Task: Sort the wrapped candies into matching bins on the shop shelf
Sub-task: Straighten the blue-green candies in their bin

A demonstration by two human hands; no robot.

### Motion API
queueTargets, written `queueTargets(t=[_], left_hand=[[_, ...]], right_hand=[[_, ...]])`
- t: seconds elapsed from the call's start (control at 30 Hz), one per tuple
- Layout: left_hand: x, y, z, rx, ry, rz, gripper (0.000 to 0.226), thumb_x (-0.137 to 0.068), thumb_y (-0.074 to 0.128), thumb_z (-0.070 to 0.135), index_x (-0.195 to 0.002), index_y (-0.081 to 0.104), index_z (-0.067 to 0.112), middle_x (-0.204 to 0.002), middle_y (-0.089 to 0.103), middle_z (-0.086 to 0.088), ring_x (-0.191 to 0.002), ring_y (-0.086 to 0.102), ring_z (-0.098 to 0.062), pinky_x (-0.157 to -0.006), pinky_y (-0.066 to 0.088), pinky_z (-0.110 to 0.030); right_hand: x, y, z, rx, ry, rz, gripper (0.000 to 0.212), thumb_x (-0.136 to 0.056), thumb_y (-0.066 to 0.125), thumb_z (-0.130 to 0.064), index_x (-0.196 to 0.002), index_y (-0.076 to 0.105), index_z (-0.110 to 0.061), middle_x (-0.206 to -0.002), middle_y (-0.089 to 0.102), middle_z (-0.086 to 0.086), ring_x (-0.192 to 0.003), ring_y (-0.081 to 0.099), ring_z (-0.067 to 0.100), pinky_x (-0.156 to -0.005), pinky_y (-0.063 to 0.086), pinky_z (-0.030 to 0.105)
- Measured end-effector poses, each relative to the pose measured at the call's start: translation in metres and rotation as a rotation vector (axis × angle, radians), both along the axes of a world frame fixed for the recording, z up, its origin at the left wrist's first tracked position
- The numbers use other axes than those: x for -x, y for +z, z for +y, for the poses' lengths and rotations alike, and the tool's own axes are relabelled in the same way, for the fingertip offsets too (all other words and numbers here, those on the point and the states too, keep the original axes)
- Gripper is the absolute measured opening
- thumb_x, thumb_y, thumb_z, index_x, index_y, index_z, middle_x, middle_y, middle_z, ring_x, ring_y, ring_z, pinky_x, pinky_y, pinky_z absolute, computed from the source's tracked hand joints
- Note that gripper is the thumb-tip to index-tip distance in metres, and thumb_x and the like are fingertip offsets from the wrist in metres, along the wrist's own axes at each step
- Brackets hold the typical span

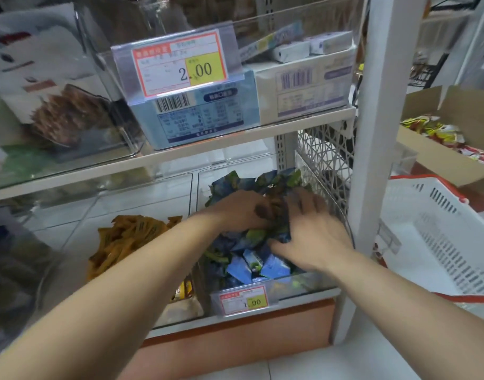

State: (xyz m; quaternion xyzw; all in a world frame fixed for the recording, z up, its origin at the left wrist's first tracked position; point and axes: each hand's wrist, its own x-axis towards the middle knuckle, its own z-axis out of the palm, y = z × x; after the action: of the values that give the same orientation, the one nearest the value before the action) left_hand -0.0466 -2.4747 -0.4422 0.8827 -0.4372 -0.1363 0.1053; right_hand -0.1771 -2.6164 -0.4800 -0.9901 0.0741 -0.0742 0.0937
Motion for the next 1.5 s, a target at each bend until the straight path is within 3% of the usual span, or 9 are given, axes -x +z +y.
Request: queueTargets(t=[0.07, 0.13, 0.3, 0.43, 0.57, 0.77, 1.1, 1.3, 1.5], left_hand=[[0.003, 0.005, 0.016, -0.049, -0.014, -0.002, 0.018, -0.09, 0.066, 0.044, -0.102, 0.076, 0.034, -0.093, 0.067, 0.023, -0.09, 0.061, 0.0, -0.086, 0.046, -0.026], [0.005, 0.012, 0.026, -0.092, 0.01, 0.048, 0.022, -0.092, 0.06, 0.052, -0.096, 0.076, 0.038, -0.088, 0.068, 0.03, -0.083, 0.059, 0.01, -0.079, 0.046, -0.023], [0.005, 0.027, 0.022, -0.085, 0.128, 0.21, 0.042, -0.096, 0.049, 0.058, -0.069, 0.076, 0.041, -0.073, 0.068, 0.018, -0.068, 0.059, 0.008, -0.076, 0.045, -0.027], [-0.003, 0.012, -0.018, -0.069, 0.26, -0.037, 0.063, -0.097, 0.045, 0.059, -0.054, 0.065, 0.017, -0.05, 0.052, 0.006, -0.054, 0.052, -0.008, -0.054, 0.036, -0.027], [-0.006, -0.014, -0.039, -0.125, 0.239, -0.283, 0.05, -0.082, 0.06, 0.067, -0.073, 0.046, 0.02, -0.078, 0.053, -0.001, -0.08, 0.057, -0.024, -0.067, 0.048, -0.036], [-0.015, -0.03, -0.029, -0.07, 0.093, -0.016, 0.068, -0.077, 0.077, 0.035, -0.136, 0.046, 0.025, -0.132, 0.044, -0.006, -0.113, 0.056, -0.026, -0.093, 0.047, -0.035], [-0.024, -0.038, -0.042, -0.305, -0.008, -0.116, 0.097, -0.078, 0.075, 0.042, -0.153, 0.015, 0.042, -0.145, 0.034, -0.013, -0.115, 0.053, -0.038, -0.078, 0.037, -0.031], [-0.018, -0.038, -0.051, -0.254, -0.048, -0.135, 0.077, -0.082, 0.071, 0.031, -0.149, 0.032, 0.03, -0.135, 0.056, -0.009, -0.117, 0.056, -0.03, -0.078, 0.039, -0.03], [-0.024, -0.026, -0.033, 0.021, 0.067, 0.053, 0.039, -0.08, 0.076, 0.02, -0.116, 0.06, 0.023, -0.107, 0.06, -0.001, -0.097, 0.059, -0.02, -0.076, 0.038, -0.025]], right_hand=[[-0.005, -0.003, -0.003, -0.024, 0.072, 0.116, 0.095, -0.08, 0.042, -0.076, -0.158, 0.009, -0.034, -0.167, -0.005, -0.004, -0.154, -0.002, 0.027, -0.12, 0.02, 0.048], [-0.008, -0.003, -0.004, -0.018, 0.1, 0.202, 0.091, -0.081, 0.034, -0.079, -0.158, 0.01, -0.038, -0.168, -0.004, -0.008, -0.154, -0.002, 0.023, -0.123, 0.011, 0.046], [-0.002, 0.002, 0.006, -0.031, 0.066, 0.147, 0.084, -0.078, 0.03, -0.079, -0.151, 0.036, -0.038, -0.162, 0.026, -0.003, -0.148, 0.024, 0.027, -0.116, 0.028, 0.044], [0.002, 0.002, 0.011, 0.018, 0.033, 0.157, 0.074, -0.082, 0.032, -0.076, -0.137, 0.054, -0.031, -0.15, 0.042, 0.0, -0.138, 0.037, 0.029, -0.105, 0.039, 0.044], [0.005, 0.001, 0.009, 0.003, 0.032, 0.143, 0.073, -0.085, 0.034, -0.074, -0.138, 0.053, -0.028, -0.153, 0.04, -0.002, -0.138, 0.038, 0.028, -0.106, 0.039, 0.044], [0.003, 0.0, 0.012, -0.017, -0.045, 0.195, 0.081, -0.082, 0.034, -0.076, -0.133, 0.056, -0.017, -0.146, 0.047, 0.011, -0.126, 0.047, 0.037, -0.103, 0.042, 0.045], [0.008, 0.002, 0.012, -0.063, -0.068, 0.19, 0.075, -0.084, 0.04, -0.072, -0.129, 0.057, -0.014, -0.137, 0.051, 0.011, -0.121, 0.048, 0.037, -0.097, 0.044, 0.043], [0.01, 0.003, 0.011, -0.067, -0.055, 0.166, 0.078, -0.087, 0.04, -0.07, -0.139, 0.049, -0.012, -0.143, 0.047, 0.01, -0.124, 0.047, 0.037, -0.097, 0.044, 0.041], [0.012, 0.003, 0.009, -0.066, -0.041, 0.157, 0.075, -0.088, 0.039, -0.069, -0.137, 0.051, -0.014, -0.147, 0.045, 0.01, -0.123, 0.049, 0.037, -0.099, 0.045, 0.04]])
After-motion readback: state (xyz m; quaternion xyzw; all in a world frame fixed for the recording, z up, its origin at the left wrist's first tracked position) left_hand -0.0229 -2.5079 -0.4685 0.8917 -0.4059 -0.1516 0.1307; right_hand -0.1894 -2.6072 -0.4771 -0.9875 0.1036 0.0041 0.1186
